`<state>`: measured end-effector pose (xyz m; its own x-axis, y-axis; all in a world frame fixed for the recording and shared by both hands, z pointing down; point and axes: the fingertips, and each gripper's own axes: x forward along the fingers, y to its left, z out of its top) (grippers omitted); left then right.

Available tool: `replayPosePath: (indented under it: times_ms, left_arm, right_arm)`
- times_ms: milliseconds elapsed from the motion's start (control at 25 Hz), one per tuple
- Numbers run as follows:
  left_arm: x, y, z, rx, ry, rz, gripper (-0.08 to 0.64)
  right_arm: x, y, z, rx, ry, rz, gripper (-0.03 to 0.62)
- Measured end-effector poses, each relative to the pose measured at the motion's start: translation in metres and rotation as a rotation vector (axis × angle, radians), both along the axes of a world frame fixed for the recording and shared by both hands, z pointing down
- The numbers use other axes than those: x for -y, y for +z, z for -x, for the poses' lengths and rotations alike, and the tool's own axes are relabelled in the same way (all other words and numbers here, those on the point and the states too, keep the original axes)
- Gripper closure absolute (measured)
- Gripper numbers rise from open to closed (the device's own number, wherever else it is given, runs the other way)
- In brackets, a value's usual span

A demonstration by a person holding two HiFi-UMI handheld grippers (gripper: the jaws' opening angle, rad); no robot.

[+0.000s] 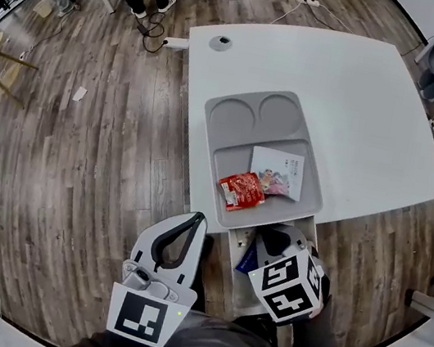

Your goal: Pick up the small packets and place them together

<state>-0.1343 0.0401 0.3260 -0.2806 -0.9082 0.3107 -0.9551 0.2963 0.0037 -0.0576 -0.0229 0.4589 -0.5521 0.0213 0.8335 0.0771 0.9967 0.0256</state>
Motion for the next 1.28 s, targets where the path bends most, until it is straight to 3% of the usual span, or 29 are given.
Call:
replayPosePath:
  times_ms: [240, 280, 360, 480, 560, 720, 840, 960, 1160, 1280]
  left_arm:
    - [0.002, -0.009, -0.008, 0.001, 0.013, -0.018, 0.560]
    - [0.003, -0.010, -0.009, 0.001, 0.015, -0.020, 0.560]
    - [0.004, -0.012, -0.008, 0.002, 0.020, -0.022, 0.560]
    - [0.006, -0.011, -0.005, 0.004, 0.028, -0.020, 0.560]
    - [0.006, -0.009, -0.001, 0.002, 0.028, -0.016, 0.560]
    - [0.006, -0.004, 0.006, -0.003, 0.022, -0.012, 0.560]
    - [0.007, -0.004, 0.007, -0.006, 0.020, -0.012, 0.560]
    - [0.006, -0.004, 0.008, -0.002, 0.018, -0.011, 0.560]
    - [0.000, -0.006, 0.007, 0.006, 0.005, -0.007, 0.560]
    - [-0.002, -0.011, 0.004, 0.012, -0.002, -0.011, 0.560]
  right_arm:
    - [0.001, -0.014, 0.000, 0.046, 0.031, -0.028, 0.588]
    - [0.000, -0.013, 0.000, 0.040, 0.034, -0.022, 0.533]
    - [-0.006, -0.006, 0.000, 0.013, 0.023, 0.007, 0.347]
    - [-0.010, 0.002, 0.001, -0.016, 0.014, 0.029, 0.276]
    - [-0.009, 0.006, 0.004, -0.017, 0.011, 0.049, 0.262]
    - [-0.007, 0.006, 0.006, -0.002, -0.002, 0.075, 0.262]
    - [-0.009, 0.005, 0.008, 0.003, -0.009, 0.073, 0.320]
    - [-0.014, 0.002, 0.011, 0.018, -0.023, 0.061, 0.422]
    - [-0.014, -0.004, 0.009, 0.032, -0.037, 0.020, 0.498]
    - [-0.016, -0.010, 0.005, 0.031, -0.052, 0.007, 0.506]
